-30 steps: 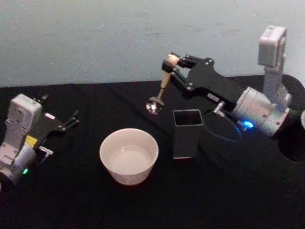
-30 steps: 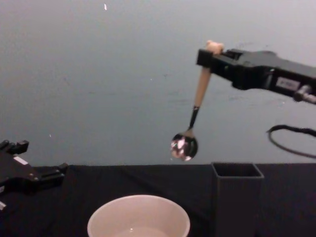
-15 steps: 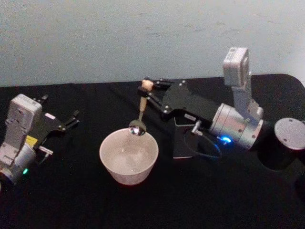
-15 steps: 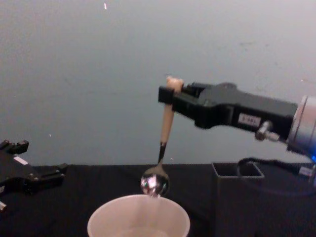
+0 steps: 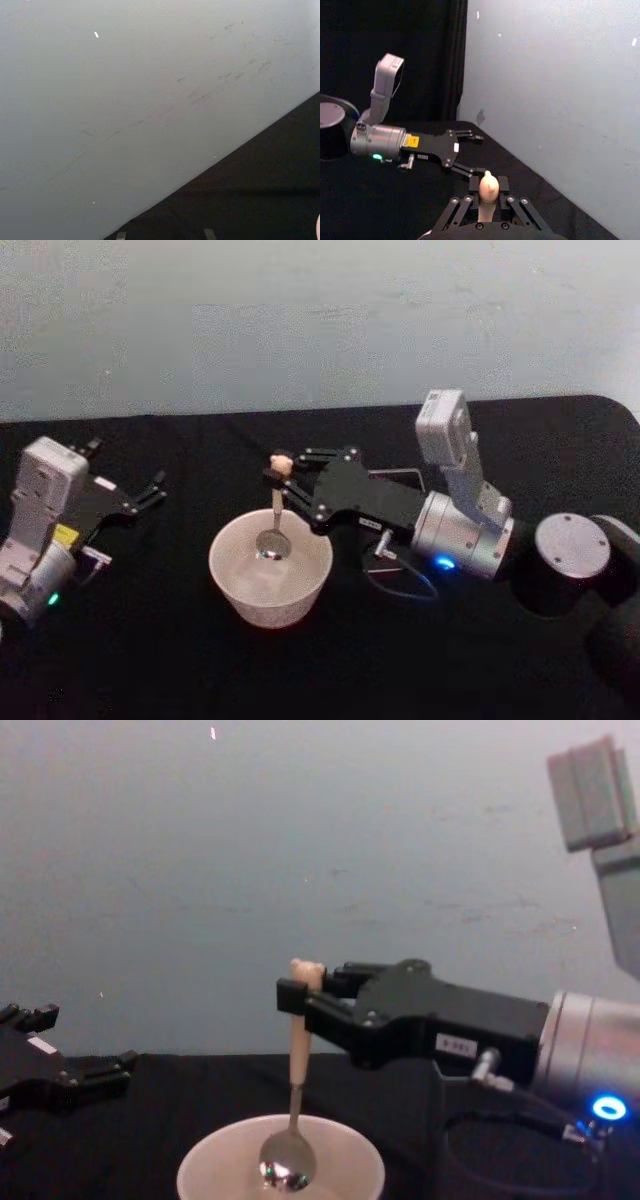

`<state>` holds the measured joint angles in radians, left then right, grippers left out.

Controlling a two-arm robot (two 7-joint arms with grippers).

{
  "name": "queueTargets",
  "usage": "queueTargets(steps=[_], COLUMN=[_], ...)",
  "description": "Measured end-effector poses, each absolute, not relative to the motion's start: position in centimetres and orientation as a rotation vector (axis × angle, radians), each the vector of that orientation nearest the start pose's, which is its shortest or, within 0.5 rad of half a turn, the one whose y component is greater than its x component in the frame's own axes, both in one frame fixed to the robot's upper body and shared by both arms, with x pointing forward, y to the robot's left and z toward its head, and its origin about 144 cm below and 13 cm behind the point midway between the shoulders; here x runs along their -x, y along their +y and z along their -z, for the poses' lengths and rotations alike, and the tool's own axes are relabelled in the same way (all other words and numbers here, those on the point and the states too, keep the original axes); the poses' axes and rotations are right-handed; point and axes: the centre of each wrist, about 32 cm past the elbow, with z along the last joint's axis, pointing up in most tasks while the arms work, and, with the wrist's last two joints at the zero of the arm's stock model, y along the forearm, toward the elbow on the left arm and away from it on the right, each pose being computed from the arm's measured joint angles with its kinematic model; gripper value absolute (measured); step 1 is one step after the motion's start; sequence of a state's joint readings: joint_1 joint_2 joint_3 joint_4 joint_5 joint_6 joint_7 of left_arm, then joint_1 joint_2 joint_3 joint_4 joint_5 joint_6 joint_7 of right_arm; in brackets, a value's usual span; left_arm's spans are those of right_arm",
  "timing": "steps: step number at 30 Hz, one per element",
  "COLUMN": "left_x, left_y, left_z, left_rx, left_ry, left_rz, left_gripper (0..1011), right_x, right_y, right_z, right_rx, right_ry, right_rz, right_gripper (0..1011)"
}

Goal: Pick up the stirring spoon with one hand, stir inside the cup, then place it back in its original position.

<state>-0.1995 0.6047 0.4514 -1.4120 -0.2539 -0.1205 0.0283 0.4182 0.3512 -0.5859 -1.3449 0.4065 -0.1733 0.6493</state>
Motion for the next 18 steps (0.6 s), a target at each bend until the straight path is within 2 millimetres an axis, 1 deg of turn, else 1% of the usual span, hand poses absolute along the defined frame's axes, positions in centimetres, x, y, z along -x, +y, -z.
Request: queueTargets(steps=[8,18], left_x=[-48.9,-48.9], left_y=[31.0,31.0], left_z=[-114.0,-114.0], left_rx=[-0.304,-0.304], left_ry=[-0.285,-0.285], left_rz=[-1.248,-1.248], left_gripper=[1001,1001], right_x=[-54.3,-54.7], right_y=[-18.3,-18.0], right_z=[-116.4,-115.7], right_rx=[0.0,0.001], right_ry=[-0.194,-0.203], right_rz=[0.468,0.474], right_gripper=[214,214])
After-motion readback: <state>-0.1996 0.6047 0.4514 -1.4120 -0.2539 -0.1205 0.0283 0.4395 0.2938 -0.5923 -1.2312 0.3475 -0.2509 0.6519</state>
